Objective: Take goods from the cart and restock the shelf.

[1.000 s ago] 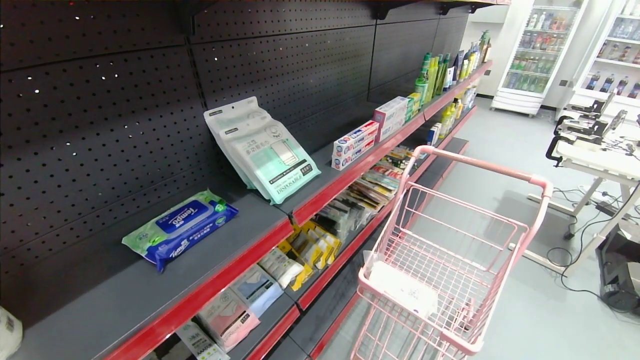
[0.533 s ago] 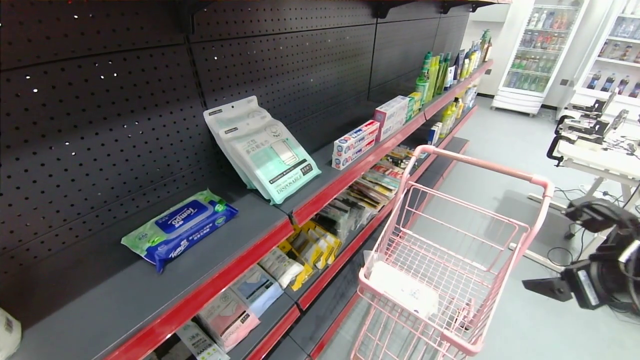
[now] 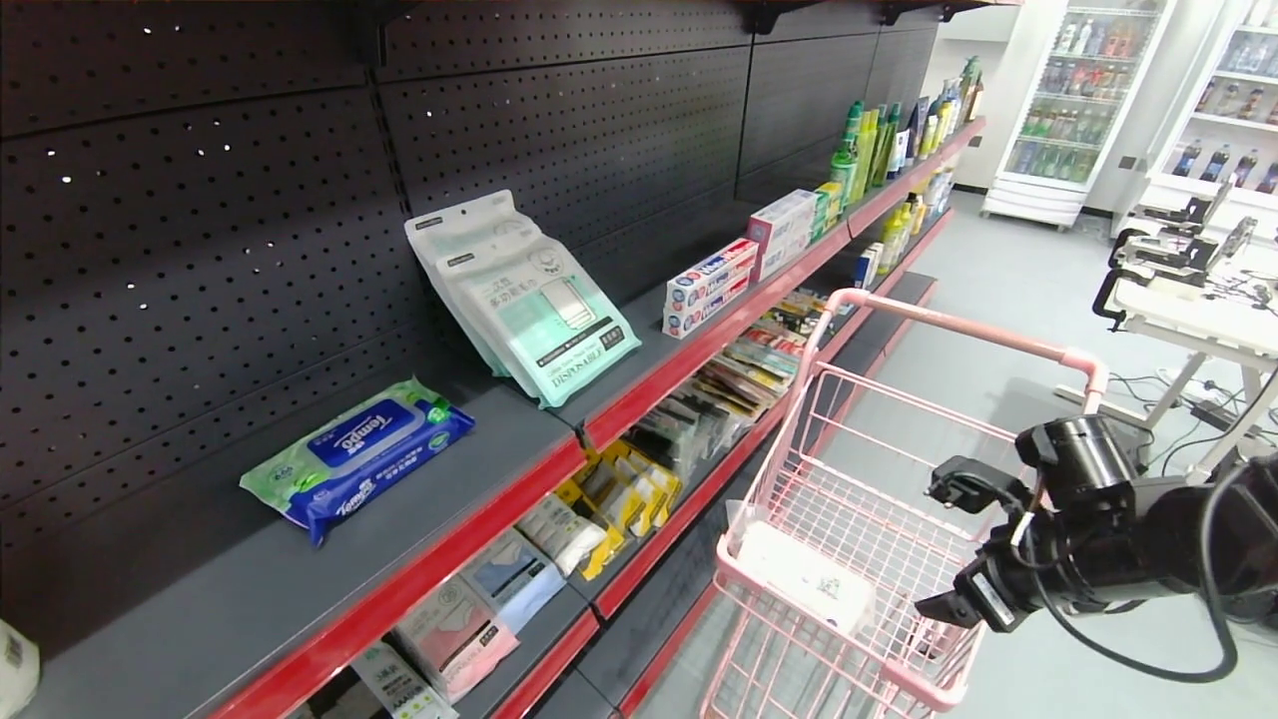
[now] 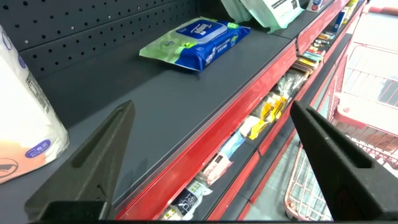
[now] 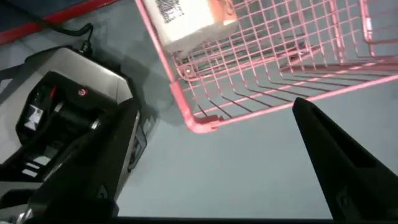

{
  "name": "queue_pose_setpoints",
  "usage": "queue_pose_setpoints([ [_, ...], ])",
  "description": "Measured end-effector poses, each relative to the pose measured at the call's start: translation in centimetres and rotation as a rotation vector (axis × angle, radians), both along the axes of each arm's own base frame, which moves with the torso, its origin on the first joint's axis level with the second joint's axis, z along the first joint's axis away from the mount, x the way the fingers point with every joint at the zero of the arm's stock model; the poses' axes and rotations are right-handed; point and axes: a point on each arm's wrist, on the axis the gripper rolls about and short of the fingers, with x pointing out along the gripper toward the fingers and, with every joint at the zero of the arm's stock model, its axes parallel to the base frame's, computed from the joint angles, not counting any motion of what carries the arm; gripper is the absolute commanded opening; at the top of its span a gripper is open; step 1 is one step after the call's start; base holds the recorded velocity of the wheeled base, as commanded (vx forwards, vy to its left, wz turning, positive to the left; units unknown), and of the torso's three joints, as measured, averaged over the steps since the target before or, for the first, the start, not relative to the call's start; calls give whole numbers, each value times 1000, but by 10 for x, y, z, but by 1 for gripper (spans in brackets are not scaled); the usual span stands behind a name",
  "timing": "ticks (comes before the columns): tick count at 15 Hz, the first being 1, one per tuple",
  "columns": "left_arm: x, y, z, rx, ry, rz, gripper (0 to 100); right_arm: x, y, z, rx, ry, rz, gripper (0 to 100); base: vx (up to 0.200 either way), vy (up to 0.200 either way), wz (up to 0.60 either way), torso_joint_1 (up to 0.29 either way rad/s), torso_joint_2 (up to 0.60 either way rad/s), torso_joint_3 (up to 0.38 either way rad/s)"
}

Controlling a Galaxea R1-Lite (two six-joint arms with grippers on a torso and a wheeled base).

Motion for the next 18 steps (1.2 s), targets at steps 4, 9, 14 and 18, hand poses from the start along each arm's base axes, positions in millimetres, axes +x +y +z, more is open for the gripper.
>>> queue_pose_setpoints([
  [4,0,0,0,0,0,0,100,28,34,-17,27,-23,-22,100,0,0,0,0,0,0],
  [9,0,0,0,0,0,0,100,58,51,-46,-5,-14,-35,100,0,0,0,0,0,0],
  [14,0,0,0,0,0,0,100,76,65,-69,-60,-9,-26,100,0,0,0,0,0,0],
  [18,0,0,0,0,0,0,100,90,75,-80,-82,-23,9,100,0,0,0,0,0,0],
])
